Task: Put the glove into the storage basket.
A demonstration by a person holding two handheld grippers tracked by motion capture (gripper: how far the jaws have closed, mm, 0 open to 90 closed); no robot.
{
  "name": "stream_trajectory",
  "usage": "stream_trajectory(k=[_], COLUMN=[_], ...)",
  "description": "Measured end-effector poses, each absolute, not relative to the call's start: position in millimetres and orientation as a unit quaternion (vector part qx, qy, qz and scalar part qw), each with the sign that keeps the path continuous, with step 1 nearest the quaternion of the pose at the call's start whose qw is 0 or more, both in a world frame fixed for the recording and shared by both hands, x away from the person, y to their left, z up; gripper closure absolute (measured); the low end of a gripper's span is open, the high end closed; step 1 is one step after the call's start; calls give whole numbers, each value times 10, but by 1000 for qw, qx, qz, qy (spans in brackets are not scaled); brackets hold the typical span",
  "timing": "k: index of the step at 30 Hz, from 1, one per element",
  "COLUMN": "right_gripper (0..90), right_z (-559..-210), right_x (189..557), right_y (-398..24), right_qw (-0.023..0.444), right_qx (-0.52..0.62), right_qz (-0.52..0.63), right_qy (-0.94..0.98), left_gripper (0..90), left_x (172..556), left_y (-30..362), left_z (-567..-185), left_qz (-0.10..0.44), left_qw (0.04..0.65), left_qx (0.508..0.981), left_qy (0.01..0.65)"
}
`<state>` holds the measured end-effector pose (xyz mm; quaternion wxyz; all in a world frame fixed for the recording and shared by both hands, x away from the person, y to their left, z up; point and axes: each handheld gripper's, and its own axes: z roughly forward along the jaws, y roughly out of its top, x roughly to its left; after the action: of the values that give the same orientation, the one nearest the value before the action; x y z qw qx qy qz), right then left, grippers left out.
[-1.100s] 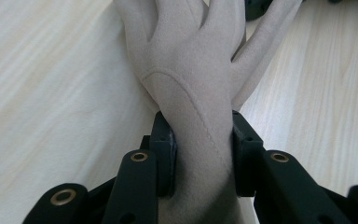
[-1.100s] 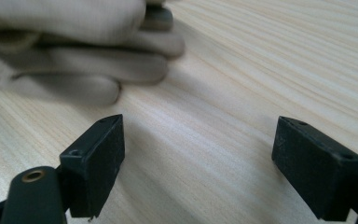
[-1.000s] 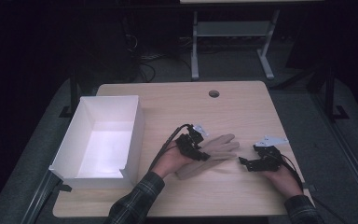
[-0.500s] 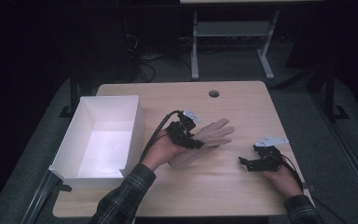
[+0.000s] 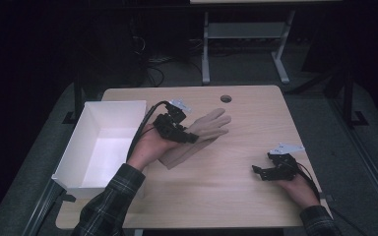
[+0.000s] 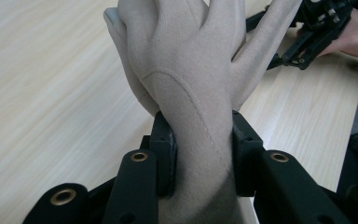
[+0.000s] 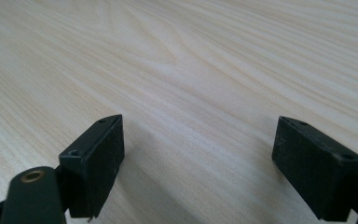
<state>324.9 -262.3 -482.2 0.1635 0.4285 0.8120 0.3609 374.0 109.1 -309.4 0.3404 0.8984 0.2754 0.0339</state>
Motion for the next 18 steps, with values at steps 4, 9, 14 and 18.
stream_trajectory(k=[4,9,14,18], right_gripper=[161,160,161,161], right_z=[-4824,-4824,-4824,-4824], right_x=[3252,3252,3253,3253], right_y=[-2628,-2629,-2629,-2629], right_qw=[166,166,167,167], right_qx=[427,428,427,427], right_qz=[359,359,360,359], right_qy=[813,813,813,813], left_gripper=[678,678,678,678], left_x=[3737,3728,3722,3705], left_y=[1197,1422,1689,1962], left_z=[-3009,-2876,-2804,-2770], left_qz=[40,57,71,83], left_qw=[344,347,351,356], left_qx=[894,886,875,860], left_qy=[285,301,326,355])
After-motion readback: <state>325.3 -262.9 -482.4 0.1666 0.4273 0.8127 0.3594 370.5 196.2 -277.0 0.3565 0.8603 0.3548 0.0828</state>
